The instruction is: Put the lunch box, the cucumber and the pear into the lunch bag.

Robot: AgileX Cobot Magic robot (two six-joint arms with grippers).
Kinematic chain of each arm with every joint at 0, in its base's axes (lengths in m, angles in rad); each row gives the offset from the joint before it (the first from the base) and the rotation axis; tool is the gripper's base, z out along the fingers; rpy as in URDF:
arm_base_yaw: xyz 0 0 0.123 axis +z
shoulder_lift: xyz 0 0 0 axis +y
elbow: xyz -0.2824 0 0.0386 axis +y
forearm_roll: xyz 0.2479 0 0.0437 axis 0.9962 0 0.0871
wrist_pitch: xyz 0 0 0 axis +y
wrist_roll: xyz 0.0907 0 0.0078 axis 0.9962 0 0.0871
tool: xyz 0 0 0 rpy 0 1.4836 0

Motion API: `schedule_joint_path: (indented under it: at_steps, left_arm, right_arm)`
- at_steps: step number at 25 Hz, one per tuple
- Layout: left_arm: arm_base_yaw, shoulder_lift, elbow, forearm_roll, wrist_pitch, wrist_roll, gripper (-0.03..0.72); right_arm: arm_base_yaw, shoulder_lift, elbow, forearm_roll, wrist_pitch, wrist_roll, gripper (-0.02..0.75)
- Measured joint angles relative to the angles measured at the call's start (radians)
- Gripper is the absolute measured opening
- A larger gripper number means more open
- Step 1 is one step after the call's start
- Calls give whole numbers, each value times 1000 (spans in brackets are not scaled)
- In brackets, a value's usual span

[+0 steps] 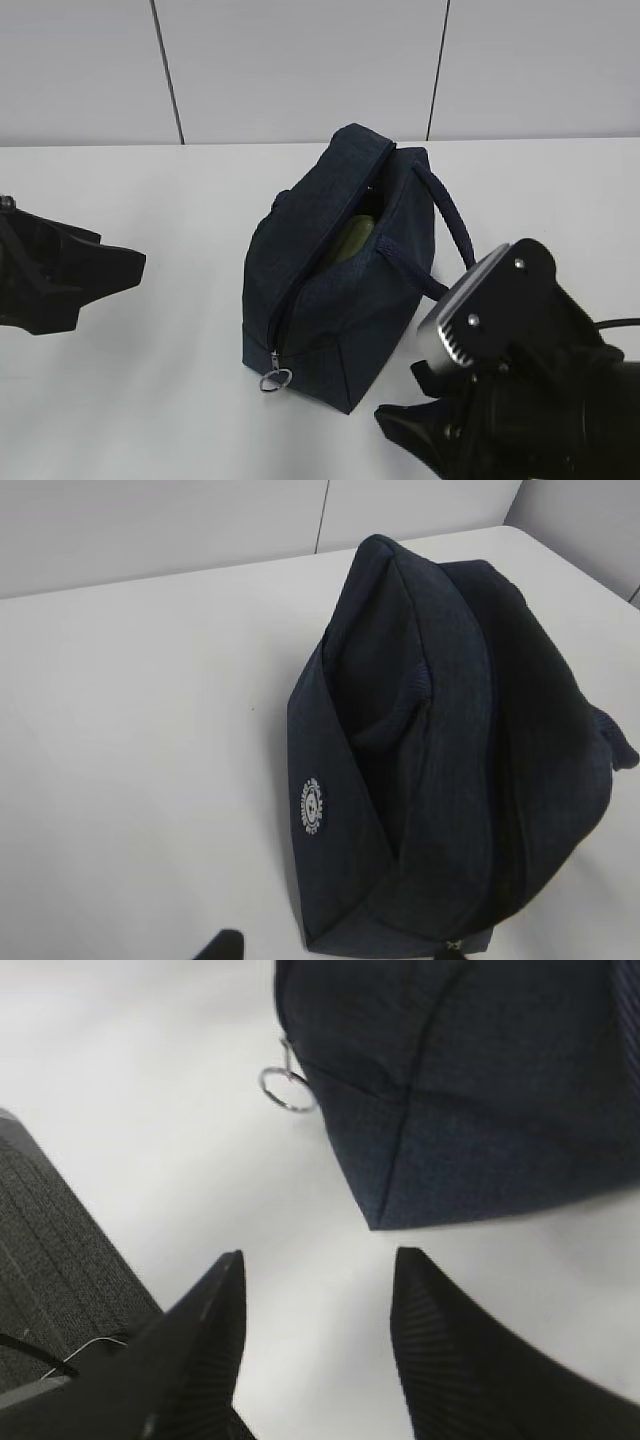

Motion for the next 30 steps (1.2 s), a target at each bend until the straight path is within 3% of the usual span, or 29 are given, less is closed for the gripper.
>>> schedule_joint_path:
  at_steps: [4, 7, 14, 20, 30]
  left_arm:
    - [0, 0, 0, 0, 0, 0, 342]
    - [0, 0, 0, 0, 1, 0, 342]
    - [0, 0, 0, -1, 1, 0, 342]
    - [0, 0, 0, -1, 1, 0, 342]
    - [0, 0, 0, -1, 2, 0, 342]
  right_arm:
    - [101, 12, 38, -159, -158, 180, 371]
    - [109, 45, 67, -232, -319, 309, 371]
    - [111, 232, 69, -455, -471, 508, 371]
    - [111, 359, 22, -507, -534, 582, 371]
    - [111, 496, -98, -509, -504, 619, 371]
